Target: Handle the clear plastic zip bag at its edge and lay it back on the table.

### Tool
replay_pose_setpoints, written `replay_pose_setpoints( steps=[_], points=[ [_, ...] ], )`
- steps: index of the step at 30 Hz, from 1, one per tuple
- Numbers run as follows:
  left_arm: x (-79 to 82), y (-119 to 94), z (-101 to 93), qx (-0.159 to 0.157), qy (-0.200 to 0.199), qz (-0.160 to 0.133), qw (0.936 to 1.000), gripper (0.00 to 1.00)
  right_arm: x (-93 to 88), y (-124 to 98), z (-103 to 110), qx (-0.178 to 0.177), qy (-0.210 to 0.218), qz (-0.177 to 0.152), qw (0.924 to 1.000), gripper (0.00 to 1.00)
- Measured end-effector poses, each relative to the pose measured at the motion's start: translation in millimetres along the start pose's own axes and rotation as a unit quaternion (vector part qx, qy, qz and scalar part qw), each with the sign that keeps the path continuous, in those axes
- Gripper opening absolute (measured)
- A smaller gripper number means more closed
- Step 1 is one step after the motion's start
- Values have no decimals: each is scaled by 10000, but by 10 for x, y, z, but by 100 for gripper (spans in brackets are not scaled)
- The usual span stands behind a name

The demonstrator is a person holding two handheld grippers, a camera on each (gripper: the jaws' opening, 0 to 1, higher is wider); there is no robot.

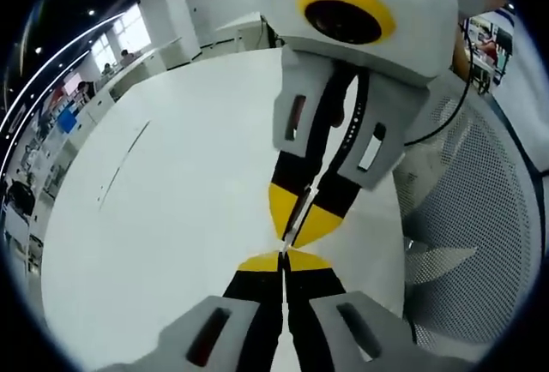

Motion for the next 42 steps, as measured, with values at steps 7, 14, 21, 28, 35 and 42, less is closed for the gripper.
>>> replay_pose_setpoints(
  steps=[7,14,21,28,35,42],
  points=[
    [-31,-5,6,73,-142,-38,9999,0,7,-31,9,-26,38,12,10000,0],
    [-111,-42,49,152,-290,8,9995,0,-28,-66,-2,-64,53,83,9999,0],
    [-148,-71,85,230,-366,12,9991,0,-39,-79,-47,-124,77,98,9998,0],
    [-166,-104,119,308,-425,10,9986,0,-38,-105,-65,-164,139,96,9997,0],
    [-231,-119,152,403,-505,78,9979,0,-85,-92,-102,-210,171,168,9995,0],
    [-374,-229,242,497,-703,-22,9963,0,-245,-226,-179,-253,593,172,9978,0]
  ],
)
Point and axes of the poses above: the point that each gripper's makers call its tool centre point, and the gripper's own axes: y roughly forward along the fingers, z roughly to its left, x roughly out of its top, the point moved 8 cm from there along -y, roughly backward along the fingers, and after that the axes turned 7 degrees about y, right-handed, at the moved point
